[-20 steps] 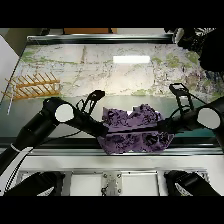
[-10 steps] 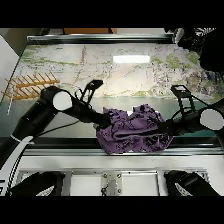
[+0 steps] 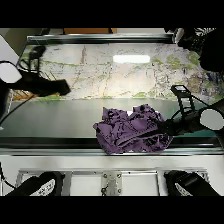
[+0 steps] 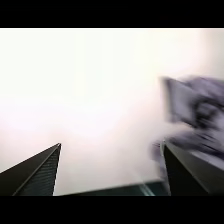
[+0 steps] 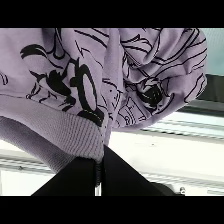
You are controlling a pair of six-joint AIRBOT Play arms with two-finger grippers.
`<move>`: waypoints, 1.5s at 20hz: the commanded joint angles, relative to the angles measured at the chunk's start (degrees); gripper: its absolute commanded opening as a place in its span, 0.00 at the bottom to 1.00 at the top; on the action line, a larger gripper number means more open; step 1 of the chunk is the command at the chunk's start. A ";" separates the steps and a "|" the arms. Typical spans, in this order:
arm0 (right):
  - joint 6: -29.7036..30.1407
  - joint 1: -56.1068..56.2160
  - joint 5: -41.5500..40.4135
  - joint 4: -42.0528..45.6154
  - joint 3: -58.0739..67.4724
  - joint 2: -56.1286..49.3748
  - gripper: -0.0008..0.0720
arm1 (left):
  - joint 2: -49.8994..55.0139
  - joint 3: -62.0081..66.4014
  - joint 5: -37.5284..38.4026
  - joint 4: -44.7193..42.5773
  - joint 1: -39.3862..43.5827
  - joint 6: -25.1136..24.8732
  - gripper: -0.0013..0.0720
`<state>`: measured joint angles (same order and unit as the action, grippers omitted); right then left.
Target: Fold the clothes and pants, and hang the long-sleeved shirts on hangers.
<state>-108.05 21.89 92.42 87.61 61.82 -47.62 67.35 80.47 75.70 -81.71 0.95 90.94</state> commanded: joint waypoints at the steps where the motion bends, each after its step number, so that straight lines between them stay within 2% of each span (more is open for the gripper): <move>1: 0.00 0.00 0.00 -0.02 0.07 -0.04 0.05 | 0.04 0.52 -6.34 -14.38 -12.28 -0.63 0.97; 4: 0.00 0.00 0.00 0.00 0.07 -0.04 0.05 | 1.40 0.55 -16.04 -15.21 -21.73 -1.73 0.97; 8: 0.00 0.00 0.00 0.00 0.07 -0.04 0.05 | 9.84 0.55 -19.67 -15.26 -29.49 -6.75 0.97; 10: 0.00 0.00 0.00 -0.02 0.07 -0.04 0.05 | 15.15 0.55 -21.40 -16.46 -30.99 -8.48 0.97; 16: 0.00 0.00 0.00 0.00 0.07 -0.07 0.05 | 27.96 0.61 -29.90 -26.49 -31.08 -8.31 0.96; 21: 0.00 0.00 0.00 0.00 0.07 -0.13 0.05 | 37.57 8.37 -27.12 -32.63 -31.19 -7.34 0.96; 25: 0.00 0.00 0.00 -0.02 0.07 -0.13 0.05 | 43.10 15.39 -25.57 -32.61 -31.21 -6.38 0.96; 30: 0.00 0.00 0.00 0.00 0.07 -0.15 0.05 | 46.97 17.49 -24.81 -32.50 -33.38 -6.23 0.96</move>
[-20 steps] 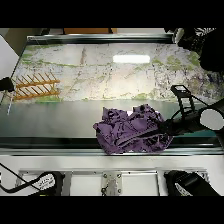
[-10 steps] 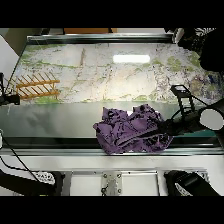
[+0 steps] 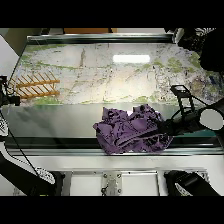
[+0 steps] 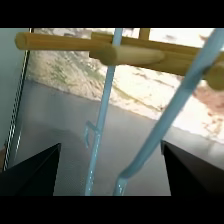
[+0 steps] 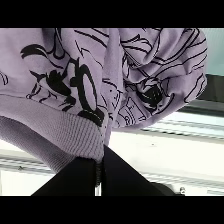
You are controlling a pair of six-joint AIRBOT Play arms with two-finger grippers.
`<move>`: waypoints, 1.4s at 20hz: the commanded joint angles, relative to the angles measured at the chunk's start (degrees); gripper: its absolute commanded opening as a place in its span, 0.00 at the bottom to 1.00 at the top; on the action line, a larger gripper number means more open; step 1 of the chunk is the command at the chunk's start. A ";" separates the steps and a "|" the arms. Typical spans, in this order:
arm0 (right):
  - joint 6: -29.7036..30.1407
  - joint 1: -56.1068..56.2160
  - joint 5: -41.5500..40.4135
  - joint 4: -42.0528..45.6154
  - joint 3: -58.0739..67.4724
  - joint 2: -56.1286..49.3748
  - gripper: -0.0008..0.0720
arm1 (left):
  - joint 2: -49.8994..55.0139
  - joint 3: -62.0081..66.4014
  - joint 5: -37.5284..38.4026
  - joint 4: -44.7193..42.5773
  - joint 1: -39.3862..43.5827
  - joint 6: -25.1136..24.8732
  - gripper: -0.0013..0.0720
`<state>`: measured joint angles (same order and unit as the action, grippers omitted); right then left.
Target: Fold the clothes and pants, and hang the long-sleeved shirts on hangers.
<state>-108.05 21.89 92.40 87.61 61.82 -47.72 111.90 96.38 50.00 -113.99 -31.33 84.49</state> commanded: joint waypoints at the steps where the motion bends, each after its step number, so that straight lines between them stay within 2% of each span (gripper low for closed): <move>1: 0.00 0.00 0.02 0.00 0.07 -0.02 0.05 | 3.08 1.57 0.98 0.13 -1.53 0.39 0.96; 6: 0.00 0.00 0.00 -0.02 0.07 -0.04 0.05 | 4.11 1.53 -0.20 0.13 -1.46 0.39 0.96; 8: 0.00 0.00 0.02 -0.02 0.07 -0.04 0.05 | 4.11 1.53 -0.33 0.15 -1.49 0.42 0.68; 10: 0.00 0.00 0.00 -0.02 0.07 -0.04 0.05 | 4.11 1.53 -0.46 0.13 -1.49 0.63 0.63; 11: 0.00 0.00 0.02 0.00 0.07 -0.04 0.05 | 4.04 1.53 -0.26 0.11 -1.49 0.81 0.35; 12: 0.00 0.00 0.02 0.00 0.07 -0.04 0.05 | 4.04 1.53 -0.22 0.13 -1.49 0.85 0.19; 15: 0.00 0.00 0.02 -0.02 0.07 -0.04 0.05 | 4.04 1.53 -0.17 0.11 -1.49 1.05 0.18; 16: 0.00 0.00 0.02 0.00 0.07 -0.04 0.05 | 4.02 1.53 0.09 0.11 -1.49 1.16 0.05; 21: 0.00 0.00 0.00 0.00 0.07 -0.04 0.05 | 2.45 1.57 1.60 -0.09 -0.81 1.44 0.04; 28: 0.00 0.00 0.00 0.00 0.07 -0.04 0.05 | -7.93 1.57 2.69 -0.39 2.05 1.44 0.04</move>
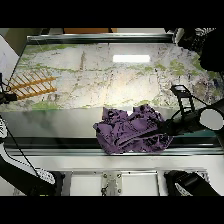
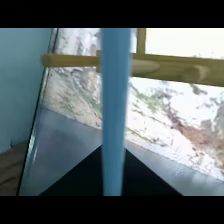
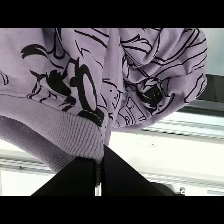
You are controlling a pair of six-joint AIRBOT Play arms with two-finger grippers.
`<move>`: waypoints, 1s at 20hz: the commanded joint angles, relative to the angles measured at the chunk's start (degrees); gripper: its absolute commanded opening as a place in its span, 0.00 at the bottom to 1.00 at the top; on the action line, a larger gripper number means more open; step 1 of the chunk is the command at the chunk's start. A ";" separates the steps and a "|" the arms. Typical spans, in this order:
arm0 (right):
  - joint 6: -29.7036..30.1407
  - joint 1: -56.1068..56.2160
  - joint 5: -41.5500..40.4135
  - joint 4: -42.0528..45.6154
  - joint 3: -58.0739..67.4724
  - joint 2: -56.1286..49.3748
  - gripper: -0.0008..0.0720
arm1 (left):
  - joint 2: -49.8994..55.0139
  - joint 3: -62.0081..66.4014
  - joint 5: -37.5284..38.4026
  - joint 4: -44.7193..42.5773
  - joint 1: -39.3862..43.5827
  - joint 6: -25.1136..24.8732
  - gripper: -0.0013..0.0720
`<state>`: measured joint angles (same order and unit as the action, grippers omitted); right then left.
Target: Fold the clothes and pants, and hang the long-sleeved shirts on hangers.
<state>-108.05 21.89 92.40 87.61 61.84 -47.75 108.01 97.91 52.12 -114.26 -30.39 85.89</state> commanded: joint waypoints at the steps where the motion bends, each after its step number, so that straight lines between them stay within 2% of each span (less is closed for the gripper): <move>1: 0.00 0.00 0.02 0.00 0.04 -0.02 0.05 | -5.99 0.04 0.92 -0.11 1.64 0.04 0.04; 5: 0.00 0.00 0.00 0.00 0.04 -0.02 0.05 | -14.03 0.04 3.26 0.66 5.66 -0.50 0.04; 7: 0.00 0.00 0.00 0.00 0.04 -0.02 0.05 | -18.23 0.04 4.83 5.01 8.52 -4.39 0.04; 10: 0.00 0.00 0.00 -0.02 0.04 -0.02 0.05 | -24.15 0.00 12.48 16.87 13.49 -18.18 0.04; 11: 0.00 0.00 0.00 0.00 0.04 0.00 0.05 | -25.94 0.00 17.40 22.03 15.41 -25.40 0.04; 13: 0.00 0.00 0.02 0.00 0.04 0.00 0.05 | -28.26 0.00 27.36 31.56 18.38 -36.52 0.04; 15: 0.00 0.00 0.00 -0.02 0.04 -0.02 0.05 | -29.42 0.00 37.05 39.10 20.76 -43.34 0.04; 18: 0.00 0.00 0.00 0.00 0.04 -0.02 0.05 | -29.55 -0.11 45.79 41.72 23.47 -44.11 0.04; 20: 0.00 0.00 0.00 -0.02 0.04 -0.02 0.05 | -29.55 -0.13 44.94 41.92 25.11 -44.13 0.04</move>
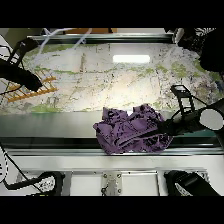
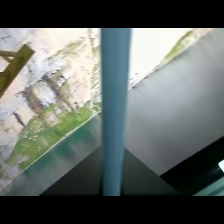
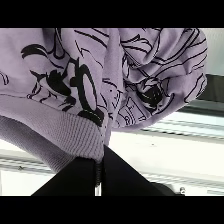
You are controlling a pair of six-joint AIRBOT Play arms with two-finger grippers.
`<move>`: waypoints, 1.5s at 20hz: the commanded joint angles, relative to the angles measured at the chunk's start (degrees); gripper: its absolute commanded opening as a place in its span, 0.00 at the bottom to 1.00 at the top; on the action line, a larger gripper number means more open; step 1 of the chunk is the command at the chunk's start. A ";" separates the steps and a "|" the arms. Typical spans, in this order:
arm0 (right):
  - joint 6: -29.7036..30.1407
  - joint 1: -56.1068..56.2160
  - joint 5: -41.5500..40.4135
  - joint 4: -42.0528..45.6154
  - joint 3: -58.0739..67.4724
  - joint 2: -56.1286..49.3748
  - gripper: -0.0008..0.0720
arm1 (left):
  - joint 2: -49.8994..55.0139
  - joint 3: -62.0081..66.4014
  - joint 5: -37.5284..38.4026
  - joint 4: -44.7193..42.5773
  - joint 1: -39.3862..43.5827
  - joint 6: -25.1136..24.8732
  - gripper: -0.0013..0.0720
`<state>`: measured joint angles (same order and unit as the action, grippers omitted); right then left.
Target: Fold the clothes and pants, and hang the long-sleeved shirts on hangers.
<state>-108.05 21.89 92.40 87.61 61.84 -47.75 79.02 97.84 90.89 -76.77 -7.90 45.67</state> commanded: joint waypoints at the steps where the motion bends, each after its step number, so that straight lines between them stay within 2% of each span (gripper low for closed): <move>1: 0.00 0.00 0.00 0.00 0.04 -0.02 0.05 | -0.57 -0.07 6.23 4.55 3.61 -5.20 0.04; 3: 0.00 0.00 0.02 -0.02 0.04 -0.02 0.05 | -0.59 -0.31 9.49 5.35 4.94 -13.79 0.04; 7: 0.00 0.00 0.00 0.00 0.04 -0.02 0.05 | -4.66 -11.56 11.08 12.87 4.94 -23.39 0.04; 9: 0.00 0.00 0.02 0.00 0.04 0.00 0.05 | -7.45 -18.71 12.00 13.97 4.83 -26.03 0.04; 14: 0.00 -0.02 0.02 0.17 0.04 -0.02 0.05 | -16.87 -33.22 12.04 14.01 4.83 -29.14 0.04; 21: 0.00 -0.02 0.00 0.20 0.04 -0.02 0.05 | -29.77 -47.19 12.02 14.01 4.87 -29.24 0.04; 26: 0.00 -0.02 0.02 0.17 0.04 0.00 0.05 | -31.23 -51.43 11.87 13.84 11.74 -29.27 0.04; 30: 0.00 -0.02 0.02 0.20 0.04 -0.02 0.05 | -31.23 -51.98 8.04 13.73 15.06 -29.22 0.04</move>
<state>-108.05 21.89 92.40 87.81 61.84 -47.75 48.10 46.68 101.45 -62.89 4.89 16.43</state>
